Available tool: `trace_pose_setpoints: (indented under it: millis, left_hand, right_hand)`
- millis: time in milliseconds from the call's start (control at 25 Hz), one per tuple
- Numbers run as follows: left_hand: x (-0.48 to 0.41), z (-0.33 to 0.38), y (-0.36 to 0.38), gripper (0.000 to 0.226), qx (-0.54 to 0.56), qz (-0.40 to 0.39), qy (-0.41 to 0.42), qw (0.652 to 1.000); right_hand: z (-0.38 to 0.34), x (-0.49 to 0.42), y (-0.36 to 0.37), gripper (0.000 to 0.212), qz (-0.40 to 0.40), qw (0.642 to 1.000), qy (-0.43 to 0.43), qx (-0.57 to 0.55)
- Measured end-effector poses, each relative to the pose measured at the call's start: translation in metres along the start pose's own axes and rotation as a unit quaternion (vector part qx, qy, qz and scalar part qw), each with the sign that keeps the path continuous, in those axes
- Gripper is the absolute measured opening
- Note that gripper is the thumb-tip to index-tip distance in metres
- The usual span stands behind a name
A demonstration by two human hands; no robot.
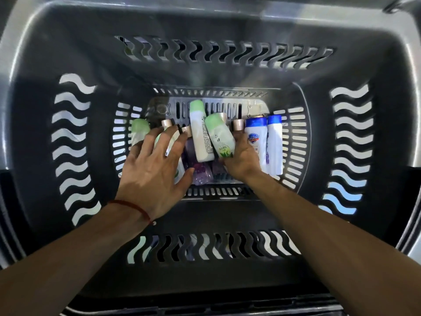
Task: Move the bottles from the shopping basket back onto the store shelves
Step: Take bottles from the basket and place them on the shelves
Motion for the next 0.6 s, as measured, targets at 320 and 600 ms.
trace_pose_setpoints:
  millis: [320,600]
  left_hand:
    - [-0.034,0.008,0.047,0.069,0.277,0.02,-0.141,0.95]
    - [-0.087,0.017,0.107,0.076,0.399,0.025,-0.312,0.862]
  right_hand:
    - [0.039,0.025,-0.048,0.052,-0.02,0.952,0.03,-0.304]
    - [0.038,0.008,-0.07,0.042,0.005,0.936,0.042,-0.351]
Point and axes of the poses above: each hand's wrist, its own x-axis away from the middle knuckle, its own y-axis out of the palm, z = x × y, the point moved 3 cm from there along -x, towards the middle knuckle, and after that the axes turned 7 degrees about y, right-handed, at the moved point
